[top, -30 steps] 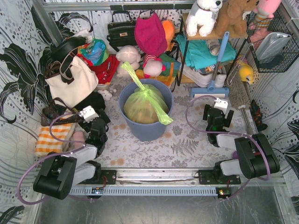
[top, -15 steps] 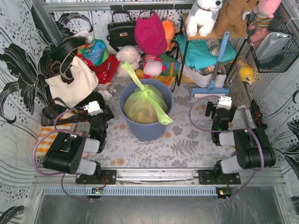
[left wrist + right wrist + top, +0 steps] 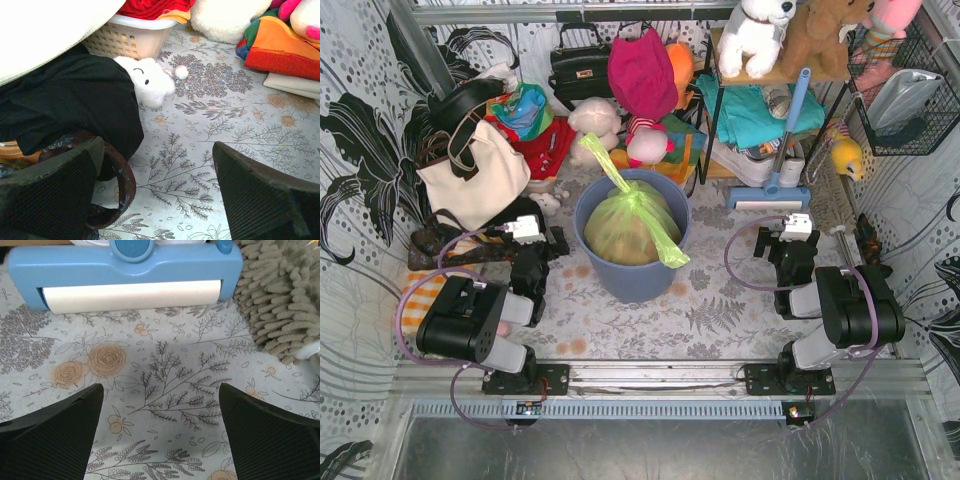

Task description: Tie the trash bag

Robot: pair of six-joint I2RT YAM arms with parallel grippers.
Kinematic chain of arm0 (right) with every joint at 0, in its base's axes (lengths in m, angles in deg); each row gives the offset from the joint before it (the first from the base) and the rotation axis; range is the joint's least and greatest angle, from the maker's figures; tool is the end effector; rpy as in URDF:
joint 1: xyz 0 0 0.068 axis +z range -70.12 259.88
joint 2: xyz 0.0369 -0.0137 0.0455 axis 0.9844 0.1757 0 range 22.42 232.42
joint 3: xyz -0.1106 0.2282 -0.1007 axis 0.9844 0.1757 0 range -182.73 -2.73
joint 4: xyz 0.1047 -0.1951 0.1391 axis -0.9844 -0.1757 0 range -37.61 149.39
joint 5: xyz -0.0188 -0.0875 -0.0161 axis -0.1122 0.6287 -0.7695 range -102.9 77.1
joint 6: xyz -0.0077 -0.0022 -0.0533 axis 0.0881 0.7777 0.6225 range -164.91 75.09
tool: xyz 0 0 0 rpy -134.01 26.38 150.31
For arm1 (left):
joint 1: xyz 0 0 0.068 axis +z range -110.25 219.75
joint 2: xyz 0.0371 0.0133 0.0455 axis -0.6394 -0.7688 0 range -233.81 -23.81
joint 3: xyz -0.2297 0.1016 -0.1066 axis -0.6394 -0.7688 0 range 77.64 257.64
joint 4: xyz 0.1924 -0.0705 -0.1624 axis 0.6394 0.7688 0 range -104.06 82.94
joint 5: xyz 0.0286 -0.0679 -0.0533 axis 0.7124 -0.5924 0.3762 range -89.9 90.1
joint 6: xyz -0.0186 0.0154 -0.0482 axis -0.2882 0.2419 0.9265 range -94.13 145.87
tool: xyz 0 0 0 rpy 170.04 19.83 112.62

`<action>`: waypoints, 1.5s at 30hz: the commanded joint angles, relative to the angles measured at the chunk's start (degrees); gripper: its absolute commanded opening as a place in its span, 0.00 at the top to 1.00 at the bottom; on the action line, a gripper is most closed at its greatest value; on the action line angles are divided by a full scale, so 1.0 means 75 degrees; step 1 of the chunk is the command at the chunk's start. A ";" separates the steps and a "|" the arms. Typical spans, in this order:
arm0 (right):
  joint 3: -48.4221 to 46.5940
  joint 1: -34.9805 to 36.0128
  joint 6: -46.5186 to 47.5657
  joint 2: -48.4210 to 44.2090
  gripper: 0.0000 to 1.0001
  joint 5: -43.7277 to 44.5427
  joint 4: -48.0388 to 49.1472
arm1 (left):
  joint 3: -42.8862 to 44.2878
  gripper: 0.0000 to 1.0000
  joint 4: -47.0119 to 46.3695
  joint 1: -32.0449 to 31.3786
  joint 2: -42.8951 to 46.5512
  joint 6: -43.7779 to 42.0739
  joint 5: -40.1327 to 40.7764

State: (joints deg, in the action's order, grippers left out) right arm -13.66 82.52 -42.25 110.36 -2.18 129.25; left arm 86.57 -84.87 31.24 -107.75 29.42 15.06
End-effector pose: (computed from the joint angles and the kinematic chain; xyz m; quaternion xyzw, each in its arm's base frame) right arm 0.2323 0.0041 0.1386 0.0273 0.7485 -0.0702 0.6588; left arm 0.2204 -0.0236 0.1470 -0.0571 0.7295 0.0239 0.6812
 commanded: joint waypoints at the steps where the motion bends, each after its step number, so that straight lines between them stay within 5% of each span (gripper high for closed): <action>1: 0.0013 -0.0046 0.0041 0.0025 0.03 -0.0079 0.0724 | 0.0120 0.02 -0.0382 0.0095 -0.0003 -0.0021 0.0048; 45: 0.0017 -0.0046 0.0009 0.0040 0.03 -0.0021 0.0732 | 0.0183 0.02 -0.0268 0.0174 -0.0017 0.0026 -0.0057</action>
State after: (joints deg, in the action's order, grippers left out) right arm -13.66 82.47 -42.25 110.41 -2.23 132.31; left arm 86.94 -84.76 32.11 -107.75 29.64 14.82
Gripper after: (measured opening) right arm 0.969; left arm 0.977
